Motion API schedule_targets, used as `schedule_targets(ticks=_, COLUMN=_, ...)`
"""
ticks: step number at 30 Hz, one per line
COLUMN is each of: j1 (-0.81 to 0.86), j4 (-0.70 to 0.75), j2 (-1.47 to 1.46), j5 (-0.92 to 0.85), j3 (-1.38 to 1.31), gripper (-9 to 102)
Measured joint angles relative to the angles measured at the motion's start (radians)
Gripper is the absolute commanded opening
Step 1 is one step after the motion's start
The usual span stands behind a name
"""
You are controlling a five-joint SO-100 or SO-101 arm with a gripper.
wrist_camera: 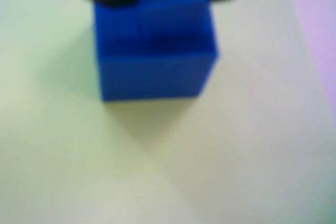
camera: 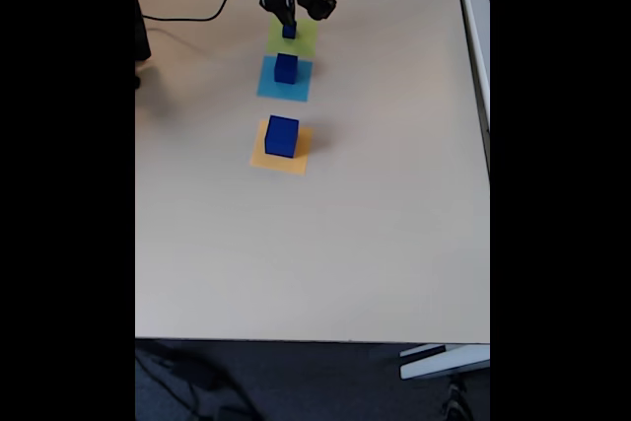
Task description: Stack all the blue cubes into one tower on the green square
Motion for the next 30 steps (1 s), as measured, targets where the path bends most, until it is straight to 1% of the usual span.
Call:
schedule_targets(ticks=8, j1=0.054, j4=0.035, j2=0.0, j5=-0.101, j3=-0.052, gripper=0)
schedule_targets(ticks=19, j1=0.098, j4=0.175, j2=0.0, j5=-0.193, j3=-0.221, gripper=0)
schedule_targets(ticks=23, j1=0.17, j4=0.206, j2=0.009, j5=-0.313, j3=-0.278, gripper=0)
schedule_targets(ticks=30, j1=0.353, j4=0.206, j2=0.052, j5=-0.617, j3=-0.299, gripper=0)
